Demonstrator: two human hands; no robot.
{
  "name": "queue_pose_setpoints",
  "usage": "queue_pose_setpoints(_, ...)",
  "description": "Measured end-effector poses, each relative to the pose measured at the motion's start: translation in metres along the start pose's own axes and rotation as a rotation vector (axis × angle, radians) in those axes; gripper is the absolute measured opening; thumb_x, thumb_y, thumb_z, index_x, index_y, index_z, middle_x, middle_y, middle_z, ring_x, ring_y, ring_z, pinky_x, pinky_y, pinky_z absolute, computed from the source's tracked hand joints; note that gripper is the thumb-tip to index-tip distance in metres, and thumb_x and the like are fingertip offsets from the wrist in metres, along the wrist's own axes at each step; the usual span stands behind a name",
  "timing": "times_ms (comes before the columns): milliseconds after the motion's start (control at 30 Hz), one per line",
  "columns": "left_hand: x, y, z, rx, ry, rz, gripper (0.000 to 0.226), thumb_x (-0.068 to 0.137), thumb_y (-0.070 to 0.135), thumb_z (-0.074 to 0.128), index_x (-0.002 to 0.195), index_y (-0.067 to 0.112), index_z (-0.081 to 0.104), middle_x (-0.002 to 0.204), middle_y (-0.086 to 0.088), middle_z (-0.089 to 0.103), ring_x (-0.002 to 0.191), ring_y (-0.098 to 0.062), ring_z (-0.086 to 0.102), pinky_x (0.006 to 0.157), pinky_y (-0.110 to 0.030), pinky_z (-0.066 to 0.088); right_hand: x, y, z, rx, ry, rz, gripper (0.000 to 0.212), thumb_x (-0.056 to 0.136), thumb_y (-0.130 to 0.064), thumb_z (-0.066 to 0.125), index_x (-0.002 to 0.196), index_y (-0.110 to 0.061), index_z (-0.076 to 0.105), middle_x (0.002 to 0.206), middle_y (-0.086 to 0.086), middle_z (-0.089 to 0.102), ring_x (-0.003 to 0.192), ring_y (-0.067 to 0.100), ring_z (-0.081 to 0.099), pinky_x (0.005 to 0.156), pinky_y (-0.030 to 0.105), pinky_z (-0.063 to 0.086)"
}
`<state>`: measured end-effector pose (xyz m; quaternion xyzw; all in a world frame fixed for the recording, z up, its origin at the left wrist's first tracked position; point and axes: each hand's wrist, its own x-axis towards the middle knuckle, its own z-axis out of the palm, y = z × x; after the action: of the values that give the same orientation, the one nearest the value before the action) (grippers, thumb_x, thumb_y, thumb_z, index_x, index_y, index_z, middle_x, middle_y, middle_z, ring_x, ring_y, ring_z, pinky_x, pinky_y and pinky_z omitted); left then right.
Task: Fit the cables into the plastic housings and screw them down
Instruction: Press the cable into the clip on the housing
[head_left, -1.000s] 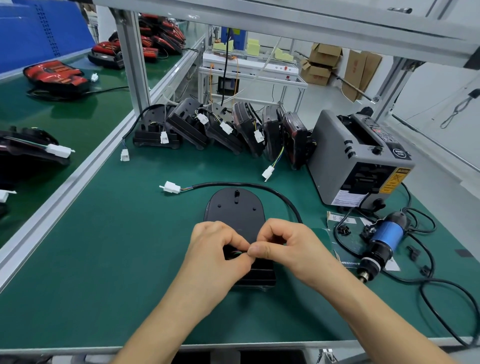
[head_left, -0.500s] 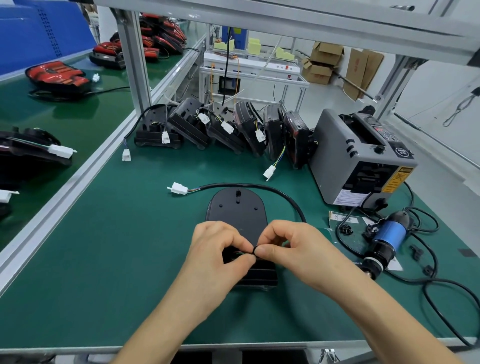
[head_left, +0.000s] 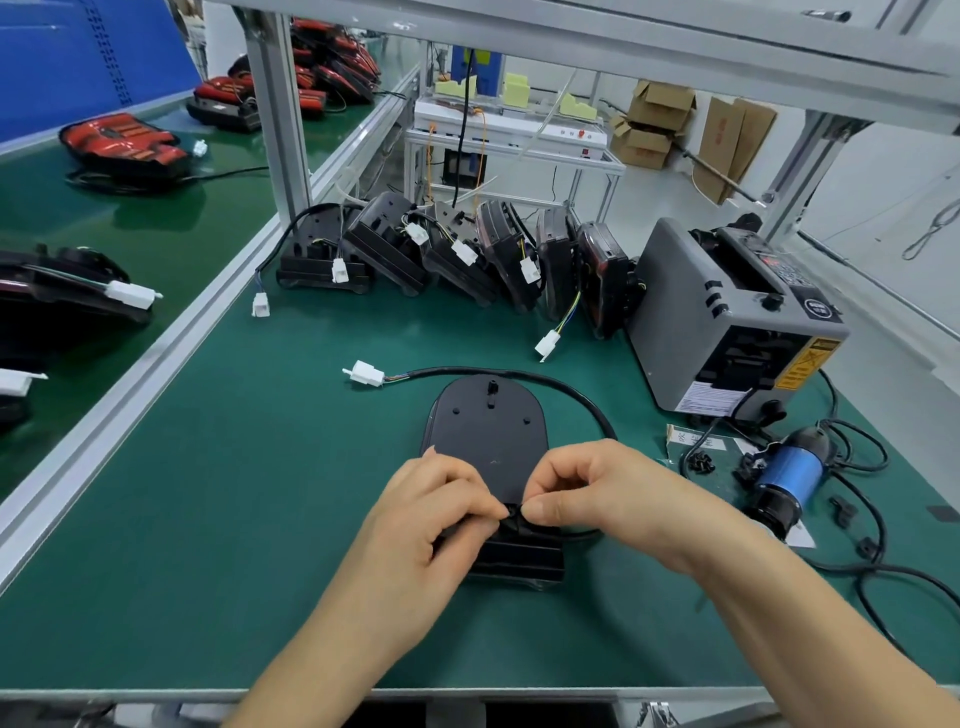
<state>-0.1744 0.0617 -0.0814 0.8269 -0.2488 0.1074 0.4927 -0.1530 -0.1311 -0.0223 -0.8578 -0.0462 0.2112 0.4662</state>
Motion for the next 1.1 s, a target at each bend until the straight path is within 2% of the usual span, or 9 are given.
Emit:
queue_pose_setpoints(233, -0.002, -0.009, -0.001, -0.077, 0.029, 0.057, 0.019, 0.085, 0.013, 0.062, 0.095, 0.023, 0.074, 0.096, 0.014, 0.061, 0.1, -0.008, 0.059, 0.114, -0.024, 0.025, 0.009, -0.009, -0.007, -0.092, -0.055, 0.027, 0.013, 0.08, -0.017, 0.073, 0.07, -0.023, 0.068, 0.068, -0.01, 0.062, 0.066, 0.005, 0.051, 0.068, 0.018, 0.041)
queue_pose_setpoints(367, -0.001, -0.012, 0.001, -0.099, 0.049, 0.065, 0.019, 0.082, 0.009, 0.065, 0.096, 0.018, 0.074, 0.093, 0.009, 0.064, 0.096, -0.007, 0.063, 0.113, -0.03, 0.03, 0.014, -0.018, -0.013, -0.2, -0.111, 0.046, 0.01, 0.08, -0.022, 0.074, 0.071, -0.024, 0.068, 0.068, -0.011, 0.061, 0.064, 0.003, 0.049, 0.058, 0.011, 0.038)
queue_pose_setpoints(633, -0.002, -0.014, 0.003, -0.079, 0.092, 0.077, 0.015, 0.08, 0.008, 0.066, 0.092, 0.014, 0.075, 0.09, 0.007, 0.064, 0.092, -0.005, 0.063, 0.112, -0.025, 0.03, 0.021, -0.03, -0.015, -0.357, -0.198, 0.067, 0.015, 0.08, -0.027, 0.073, 0.069, -0.025, 0.064, 0.051, -0.02, 0.053, 0.049, -0.004, 0.044, 0.046, 0.006, 0.033)
queue_pose_setpoints(767, -0.001, -0.013, 0.003, -0.07, 0.085, 0.065, 0.013, 0.08, 0.011, 0.067, 0.09, 0.013, 0.075, 0.09, 0.007, 0.064, 0.091, -0.006, 0.063, 0.112, -0.025, 0.03, 0.028, -0.036, -0.015, -0.492, -0.22, 0.101, 0.017, 0.08, -0.034, 0.072, 0.07, -0.025, 0.062, 0.063, -0.016, 0.055, 0.064, 0.006, 0.05, 0.063, 0.019, 0.045)
queue_pose_setpoints(833, -0.002, -0.01, 0.002, -0.089, 0.069, 0.029, 0.011, 0.079, 0.022, 0.071, 0.089, 0.017, 0.074, 0.09, 0.012, 0.063, 0.092, -0.005, 0.062, 0.111, -0.022, 0.031, 0.03, -0.038, -0.014, -0.527, -0.242, 0.13, 0.016, 0.08, -0.037, 0.071, 0.073, -0.025, 0.063, 0.076, -0.009, 0.059, 0.075, 0.013, 0.055, 0.077, 0.032, 0.051)
queue_pose_setpoints(900, -0.002, -0.003, 0.003, -0.085, 0.054, -0.066, 0.023, 0.071, 0.044, 0.07, 0.085, 0.026, 0.069, 0.089, 0.014, 0.059, 0.096, 0.001, 0.058, 0.103, -0.01, 0.032, 0.031, -0.04, -0.013, -0.527, -0.258, 0.151, 0.016, 0.081, -0.036, 0.07, 0.073, -0.025, 0.062, 0.084, -0.005, 0.06, 0.079, 0.014, 0.056, 0.08, 0.032, 0.051)
queue_pose_setpoints(967, -0.002, 0.003, 0.009, 0.0, 0.063, -0.146, 0.034, 0.06, 0.058, 0.069, 0.08, 0.032, 0.06, 0.089, 0.015, 0.052, 0.096, 0.007, 0.05, 0.085, -0.002, 0.032, 0.031, -0.041, -0.013, -0.504, -0.269, 0.162, 0.016, 0.083, -0.034, 0.069, 0.072, -0.025, 0.06, 0.086, -0.002, 0.058, 0.078, 0.013, 0.053, 0.073, 0.027, 0.048)
queue_pose_setpoints(1033, -0.001, 0.007, 0.017, 0.092, 0.107, -0.155, 0.035, 0.059, 0.054, 0.075, 0.077, 0.033, 0.053, 0.086, 0.015, 0.047, 0.089, 0.0, 0.047, 0.075, -0.008, 0.033, 0.03, -0.041, -0.012, -0.473, -0.281, 0.173, 0.017, 0.084, -0.031, 0.068, 0.072, -0.023, 0.059, 0.086, -0.001, 0.055, 0.075, 0.011, 0.05, 0.068, 0.023, 0.046)
queue_pose_setpoints(1100, 0.0, 0.009, 0.022, 0.15, 0.169, -0.132, 0.033, 0.063, 0.04, 0.081, 0.076, 0.028, 0.054, 0.082, 0.014, 0.046, 0.083, -0.004, 0.044, 0.074, -0.013, 0.035, 0.03, -0.04, -0.013, -0.455, -0.289, 0.181, 0.018, 0.085, -0.029, 0.067, 0.072, -0.022, 0.057, 0.085, 0.0, 0.053, 0.074, 0.01, 0.048, 0.066, 0.022, 0.045)
